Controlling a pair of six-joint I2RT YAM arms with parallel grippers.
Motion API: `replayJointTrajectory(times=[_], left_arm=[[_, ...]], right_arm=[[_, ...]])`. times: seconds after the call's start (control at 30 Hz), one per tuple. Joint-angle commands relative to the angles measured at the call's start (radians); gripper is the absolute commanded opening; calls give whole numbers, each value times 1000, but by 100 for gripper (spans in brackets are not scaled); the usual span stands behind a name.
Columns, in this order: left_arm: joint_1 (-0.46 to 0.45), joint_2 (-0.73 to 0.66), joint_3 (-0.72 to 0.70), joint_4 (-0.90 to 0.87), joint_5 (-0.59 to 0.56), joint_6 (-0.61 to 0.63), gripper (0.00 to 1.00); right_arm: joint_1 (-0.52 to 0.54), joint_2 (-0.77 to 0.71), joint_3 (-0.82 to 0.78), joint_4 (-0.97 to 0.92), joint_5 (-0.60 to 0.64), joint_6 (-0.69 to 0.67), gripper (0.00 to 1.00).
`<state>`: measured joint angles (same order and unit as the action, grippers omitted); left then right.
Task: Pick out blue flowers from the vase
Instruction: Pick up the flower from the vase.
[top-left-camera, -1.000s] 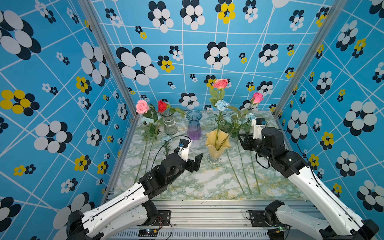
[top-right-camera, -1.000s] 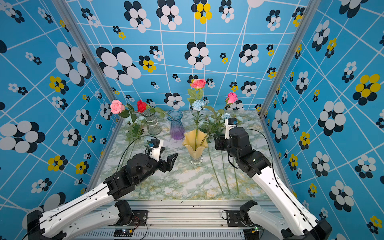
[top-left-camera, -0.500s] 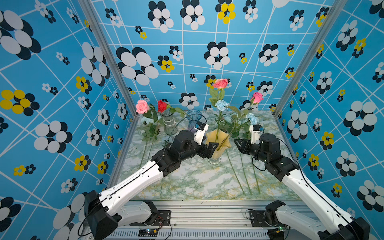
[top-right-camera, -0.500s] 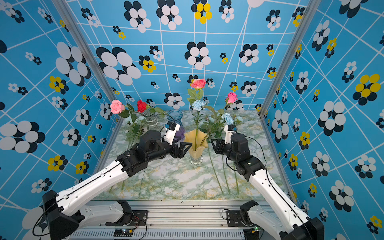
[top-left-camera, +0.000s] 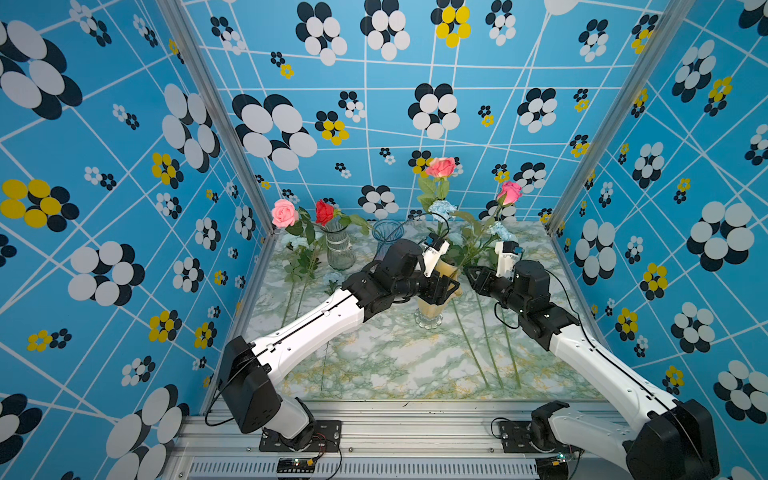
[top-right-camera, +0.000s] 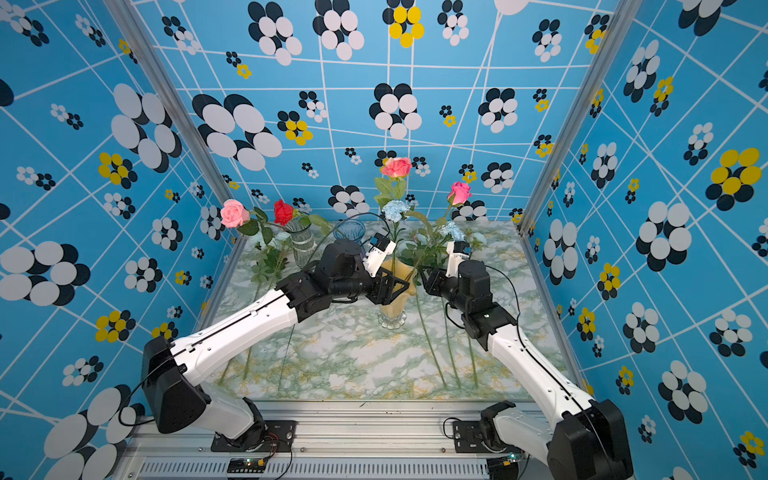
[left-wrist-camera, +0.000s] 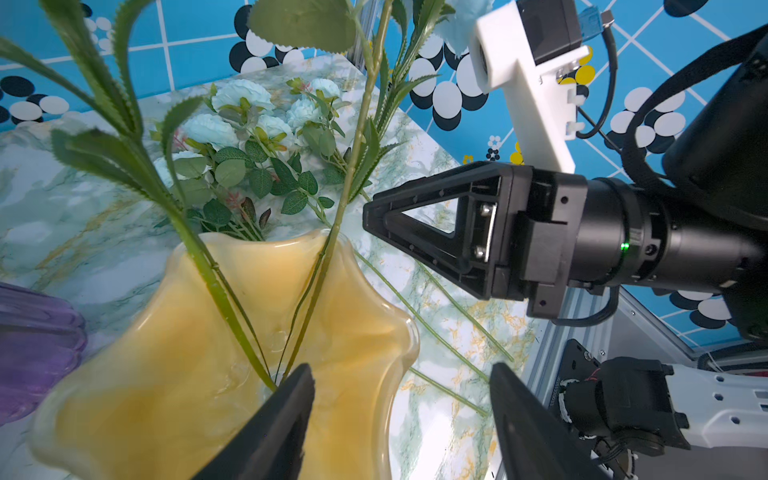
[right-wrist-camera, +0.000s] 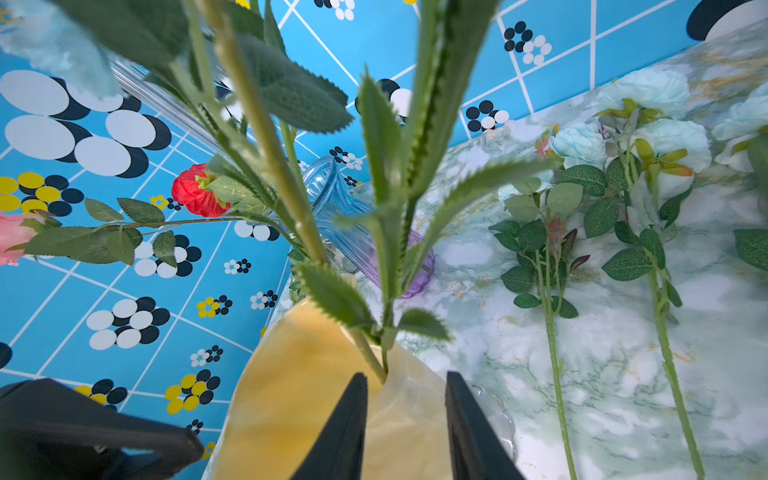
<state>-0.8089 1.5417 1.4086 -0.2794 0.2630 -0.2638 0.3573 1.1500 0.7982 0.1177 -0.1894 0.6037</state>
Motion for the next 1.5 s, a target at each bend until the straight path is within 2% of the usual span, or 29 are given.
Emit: replayJointTrajectory(times=[0.0, 0.7, 0.97, 1.47], left_arm=[[6, 43, 61, -50, 30, 40, 68], [7, 100, 77, -75, 4, 82, 69], [17, 91, 61, -71, -21, 101, 69], [48, 106, 77, -45, -8, 101, 69]], right_arm=[[-9, 19, 38, 60, -12, -4, 35], [-14, 171, 156, 73, -40, -5, 37], [-9, 192, 175, 12, -134, -6, 38], [-6, 149, 232, -132, -95, -82, 8]])
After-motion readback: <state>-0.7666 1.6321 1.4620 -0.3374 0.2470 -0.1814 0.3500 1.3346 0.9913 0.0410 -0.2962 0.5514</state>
